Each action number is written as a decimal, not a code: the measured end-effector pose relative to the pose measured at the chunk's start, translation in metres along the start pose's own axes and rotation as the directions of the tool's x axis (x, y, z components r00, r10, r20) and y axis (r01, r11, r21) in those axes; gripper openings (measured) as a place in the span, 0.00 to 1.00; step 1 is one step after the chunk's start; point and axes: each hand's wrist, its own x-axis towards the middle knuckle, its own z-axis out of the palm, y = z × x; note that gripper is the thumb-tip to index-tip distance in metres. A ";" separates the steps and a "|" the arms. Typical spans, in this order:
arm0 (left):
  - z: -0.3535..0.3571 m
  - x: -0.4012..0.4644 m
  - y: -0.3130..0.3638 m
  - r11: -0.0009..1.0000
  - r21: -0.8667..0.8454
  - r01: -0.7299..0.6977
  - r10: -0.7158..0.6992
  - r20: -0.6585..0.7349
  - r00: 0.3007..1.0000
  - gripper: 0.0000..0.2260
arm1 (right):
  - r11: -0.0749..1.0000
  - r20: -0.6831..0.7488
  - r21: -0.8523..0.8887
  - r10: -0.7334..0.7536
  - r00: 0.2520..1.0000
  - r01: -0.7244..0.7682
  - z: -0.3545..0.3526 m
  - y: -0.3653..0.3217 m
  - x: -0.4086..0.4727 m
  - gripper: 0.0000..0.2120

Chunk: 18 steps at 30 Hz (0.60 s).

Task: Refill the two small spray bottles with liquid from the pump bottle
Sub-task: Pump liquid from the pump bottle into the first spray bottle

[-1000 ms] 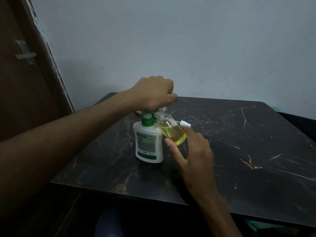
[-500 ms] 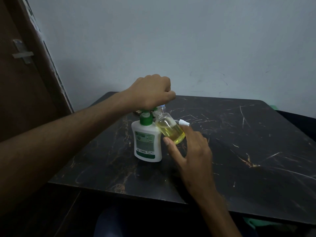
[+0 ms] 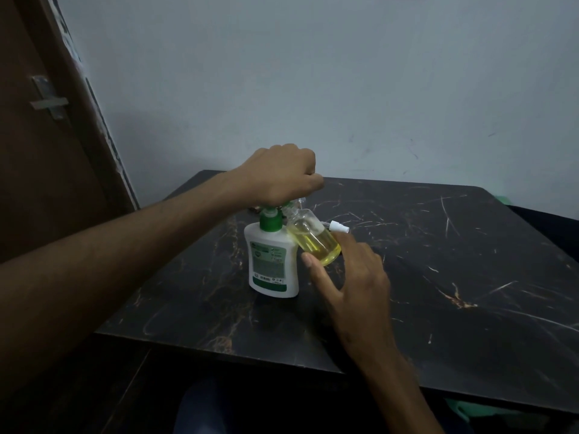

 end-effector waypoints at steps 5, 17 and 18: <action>-0.004 0.003 0.000 1.000 0.023 -0.002 0.003 -0.023 1.000 0.19 | 1.000 0.000 0.011 -0.001 1.000 0.001 -0.001 0.000 0.000 0.18; -0.004 0.003 0.001 1.000 0.012 -0.013 0.014 -0.046 0.999 0.19 | 1.000 -0.014 0.015 -0.017 1.000 0.017 -0.001 -0.001 0.000 0.18; -0.002 0.003 0.001 1.000 0.003 -0.013 0.013 -0.033 0.999 0.19 | 1.000 -0.017 0.010 -0.018 1.000 0.018 -0.001 -0.001 0.001 0.18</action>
